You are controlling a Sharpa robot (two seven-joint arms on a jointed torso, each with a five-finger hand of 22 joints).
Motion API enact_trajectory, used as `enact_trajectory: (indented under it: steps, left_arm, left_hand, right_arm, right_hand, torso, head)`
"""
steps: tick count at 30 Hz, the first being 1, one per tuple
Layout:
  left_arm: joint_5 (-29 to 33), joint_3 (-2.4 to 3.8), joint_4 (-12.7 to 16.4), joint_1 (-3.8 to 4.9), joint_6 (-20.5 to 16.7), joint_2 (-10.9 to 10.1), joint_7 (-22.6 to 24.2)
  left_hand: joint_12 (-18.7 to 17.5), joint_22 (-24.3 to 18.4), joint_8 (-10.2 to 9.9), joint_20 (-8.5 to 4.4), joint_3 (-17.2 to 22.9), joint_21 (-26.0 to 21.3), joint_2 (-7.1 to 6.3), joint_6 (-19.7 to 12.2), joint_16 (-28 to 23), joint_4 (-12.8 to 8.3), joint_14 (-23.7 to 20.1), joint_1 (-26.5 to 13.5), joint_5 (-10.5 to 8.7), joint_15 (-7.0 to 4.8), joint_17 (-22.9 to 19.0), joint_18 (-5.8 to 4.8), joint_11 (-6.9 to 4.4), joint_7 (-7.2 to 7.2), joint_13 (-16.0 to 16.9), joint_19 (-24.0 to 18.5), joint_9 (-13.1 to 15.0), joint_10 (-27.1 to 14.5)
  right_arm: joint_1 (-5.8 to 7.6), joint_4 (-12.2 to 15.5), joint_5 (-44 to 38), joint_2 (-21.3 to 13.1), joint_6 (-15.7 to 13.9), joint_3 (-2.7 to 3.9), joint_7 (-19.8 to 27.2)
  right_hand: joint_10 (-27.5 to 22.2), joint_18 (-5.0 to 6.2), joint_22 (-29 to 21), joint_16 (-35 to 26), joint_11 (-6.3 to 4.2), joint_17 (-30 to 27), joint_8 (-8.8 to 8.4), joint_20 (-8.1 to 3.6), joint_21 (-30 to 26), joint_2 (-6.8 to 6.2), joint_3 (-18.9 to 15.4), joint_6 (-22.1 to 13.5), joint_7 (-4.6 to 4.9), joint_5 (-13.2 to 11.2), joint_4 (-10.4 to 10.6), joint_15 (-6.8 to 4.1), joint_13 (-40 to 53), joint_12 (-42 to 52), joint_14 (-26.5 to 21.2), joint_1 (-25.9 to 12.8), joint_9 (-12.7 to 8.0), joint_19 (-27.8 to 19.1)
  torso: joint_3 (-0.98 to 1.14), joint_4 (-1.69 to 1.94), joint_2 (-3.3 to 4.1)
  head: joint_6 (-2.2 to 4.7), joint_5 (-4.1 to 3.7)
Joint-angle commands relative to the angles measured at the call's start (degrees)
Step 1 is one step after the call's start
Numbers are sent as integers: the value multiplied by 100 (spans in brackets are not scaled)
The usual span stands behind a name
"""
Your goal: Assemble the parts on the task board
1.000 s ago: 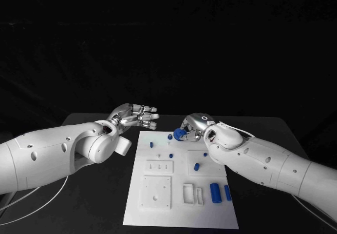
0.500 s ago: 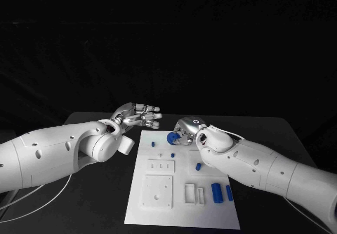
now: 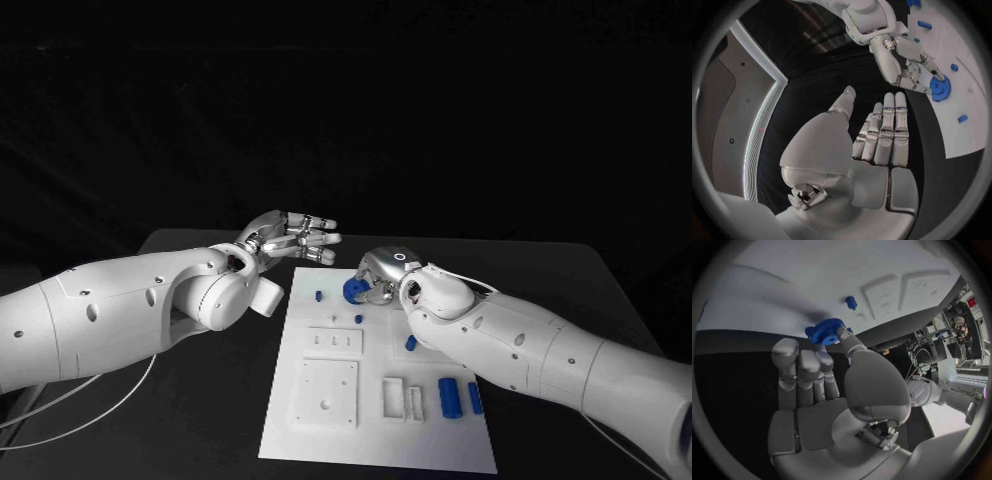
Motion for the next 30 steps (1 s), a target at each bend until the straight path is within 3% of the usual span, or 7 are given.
enact_trajectory:
  steps: [1, 5, 14, 20, 30]
  left_arm:
    - [-10, 4, -3, 1, 85, 25, 73]
    - [-10, 4, -16, 1, 86, 37, 73]
    - [-10, 4, -35, 0, 92, 70, 75]
    - [-10, 4, -37, 0, 83, 75, 77]
    - [-10, 4, -58, 0, 85, 103, 79]
  left_hand:
    - [-11, -1, -8, 13, 11, -1, -29, 8, 30, 5, 17, -27, -12, 25, -4, 57, -14, 12, -1, -13, -8, -20]
    - [-11, -1, -8, 13, 11, -1, -29, 8, 30, 5, 17, -27, -12, 25, -4, 57, -14, 12, -1, -13, -8, -20]
    - [-11, -1, -8, 13, 11, -1, -29, 8, 30, 5, 17, -27, -12, 25, -4, 57, -14, 12, -1, -13, -8, -20]
    - [-11, -4, -5, 13, 14, -3, -26, 10, 32, -2, 17, -18, -5, 23, -2, 58, -14, 11, -1, -11, -7, -22]
    - [-11, -4, -5, 13, 14, -3, -26, 10, 32, -2, 17, -18, -5, 23, -2, 58, -14, 11, -1, -11, -7, -22]
  right_arm:
    - [-4, -53, -74, 41, 60, -2, -18]
    - [-6, -111, -74, 81, 59, -7, -21]
    - [-12, -202, -72, 168, 116, -15, -42]
    - [-12, -316, -37, 232, 173, -33, -47]
    - [-12, -426, 26, 313, 194, -53, -41]
  right_hand:
    - [-9, -53, 538, -49, 7, -15, 9, -34, -10, -24, 51, -32, 20, 15, -9, -37, -11, -32, -10, -1, 6, 205]
    - [-14, -53, 539, -55, 9, -21, 9, -34, -5, -22, 58, -47, 24, 18, -15, -38, -13, -36, -12, -1, 6, 206]
    - [-62, -45, 527, -92, 25, -52, 9, -28, -67, -30, 72, -147, 52, 16, -28, -28, -67, -100, -20, -22, 4, 196]
    - [-183, -4, 501, -179, 81, -113, 7, 20, -206, -67, -6, -636, 176, -10, -32, 21, -218, -251, -31, -41, -8, 180]
    - [-239, 7, 495, -223, 59, -129, 1, 19, -281, -44, -122, -961, 173, -90, 58, 9, -301, -305, -35, -98, -15, 186]
  torso:
    - [-3, 0, -2]
    - [3, -11, 1]
    - [-2, 2, -4]
    - [4, -8, 0]
    - [1, -16, -8]
  head:
    - [-7, -12]
    - [-12, 4]
    - [-27, 31]
    - [-35, 34]
    - [-43, 49]
